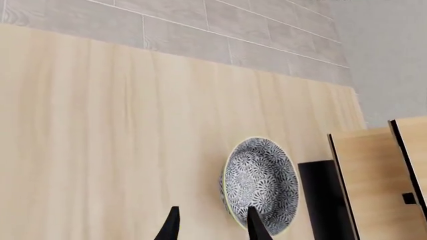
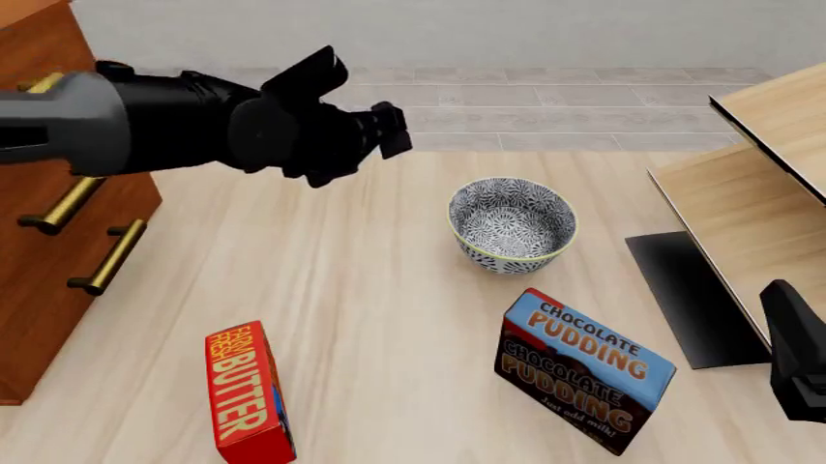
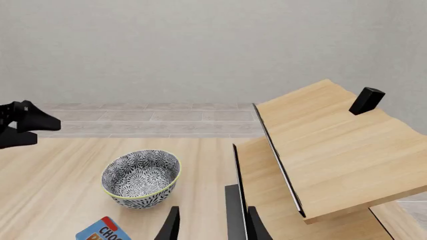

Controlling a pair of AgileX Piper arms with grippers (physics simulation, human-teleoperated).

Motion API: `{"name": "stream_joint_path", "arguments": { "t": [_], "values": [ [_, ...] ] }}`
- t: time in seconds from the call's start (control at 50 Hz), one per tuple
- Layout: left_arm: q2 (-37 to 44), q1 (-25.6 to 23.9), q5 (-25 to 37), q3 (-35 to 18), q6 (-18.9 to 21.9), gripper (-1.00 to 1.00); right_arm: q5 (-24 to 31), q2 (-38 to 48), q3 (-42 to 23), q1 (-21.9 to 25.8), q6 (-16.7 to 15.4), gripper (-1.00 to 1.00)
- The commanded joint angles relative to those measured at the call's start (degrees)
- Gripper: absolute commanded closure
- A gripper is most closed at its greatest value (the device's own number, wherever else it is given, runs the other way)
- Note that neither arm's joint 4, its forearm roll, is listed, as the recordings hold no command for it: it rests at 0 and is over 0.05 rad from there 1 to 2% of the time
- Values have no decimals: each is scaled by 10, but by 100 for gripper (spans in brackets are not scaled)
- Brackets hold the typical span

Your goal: Close the top drawer of the cabinet and put the bowl on top of it.

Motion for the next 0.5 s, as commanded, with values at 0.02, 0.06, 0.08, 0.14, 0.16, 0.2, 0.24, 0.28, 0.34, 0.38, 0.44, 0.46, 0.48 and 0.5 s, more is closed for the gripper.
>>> {"name": "stream_joint_path", "arguments": {
  "t": [0.02, 0.06, 0.08, 0.14, 0.16, 0.2, 0.24, 0.28, 0.34, 0.38, 0.44, 0.46, 0.48, 0.5],
  "values": [
    [22, -1, -22, 0, -8, -100, 3, -4, 0, 0, 0, -100],
    [27, -1, -25, -1, -6, -100, 4, -4, 0, 0, 0, -100],
    [28, -1, -25, -2, -6, -100, 3, -4, 0, 0, 0, -100],
    [33, -7, -29, -2, -10, -100, 3, -4, 0, 0, 0, -100],
    [35, -9, -30, -2, -11, -100, 3, -4, 0, 0, 0, -100],
    [38, -12, -31, -3, -13, -100, 3, -4, 0, 0, 0, -100],
    [42, -12, -33, -4, -15, -100, 4, -4, 0, 0, 0, -100],
    [45, -12, -36, -5, -14, -100, 3, -4, 0, 0, 0, -100],
    [52, -13, -41, -4, -14, -100, 3, -4, 0, 0, 0, -100],
    [57, -17, -45, -2, -15, -100, 4, -4, 0, 0, 0, -100],
    [62, -19, -47, -4, -17, -100, 3, -4, 0, 0, 0, -100],
    [65, -18, -45, -8, -16, -100, 3, -4, 0, 0, 0, -100],
    [66, -18, -45, -9, -16, -100, 3, -4, 0, 0, 0, -100],
    [68, -20, -47, -9, -20, -100, 3, -4, 0, 0, 0, -100]
  ]
}}
